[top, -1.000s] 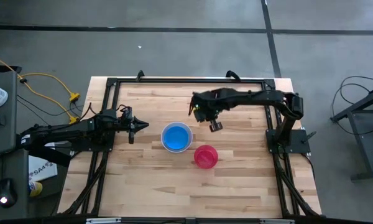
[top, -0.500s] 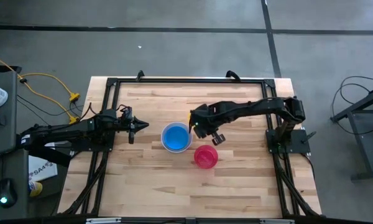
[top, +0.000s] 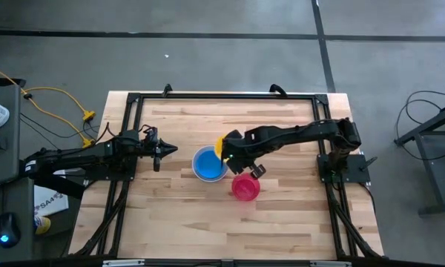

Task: Nest bowls inside each other
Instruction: Stack the yellow bowl on top of the blue bowl

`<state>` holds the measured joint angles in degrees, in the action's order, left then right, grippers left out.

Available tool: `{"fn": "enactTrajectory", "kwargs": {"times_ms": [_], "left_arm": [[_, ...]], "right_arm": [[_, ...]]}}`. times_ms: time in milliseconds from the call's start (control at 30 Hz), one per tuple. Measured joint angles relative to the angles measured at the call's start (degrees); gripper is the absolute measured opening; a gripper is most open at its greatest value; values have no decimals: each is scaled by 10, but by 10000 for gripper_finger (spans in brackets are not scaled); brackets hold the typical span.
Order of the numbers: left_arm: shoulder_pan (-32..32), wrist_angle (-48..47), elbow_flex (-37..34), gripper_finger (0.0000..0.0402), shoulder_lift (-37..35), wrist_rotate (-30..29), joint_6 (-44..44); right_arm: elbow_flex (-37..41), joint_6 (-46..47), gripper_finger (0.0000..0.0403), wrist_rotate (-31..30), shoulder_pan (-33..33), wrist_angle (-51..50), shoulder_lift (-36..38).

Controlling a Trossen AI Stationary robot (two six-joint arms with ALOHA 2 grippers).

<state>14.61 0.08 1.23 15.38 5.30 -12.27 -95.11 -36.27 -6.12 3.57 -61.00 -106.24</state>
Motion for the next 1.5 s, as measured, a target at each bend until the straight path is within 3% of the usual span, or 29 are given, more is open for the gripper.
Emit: {"fn": "enactTrajectory", "kwargs": {"times_ms": [133,400,633,1500], "left_arm": [[0,0,0,19,0,0,0],[0,0,0,19,0,0,0],[0,0,0,19,0,0,0],[0,0,0,19,0,0,0]], "right_arm": [[-58,-9,4,32,8,-22,-29],[-120,-69,4,30,36,-53,-104],[-126,-116,4,-4,41,-47,-123],[-127,-84,4,60,17,51,-127]]}}
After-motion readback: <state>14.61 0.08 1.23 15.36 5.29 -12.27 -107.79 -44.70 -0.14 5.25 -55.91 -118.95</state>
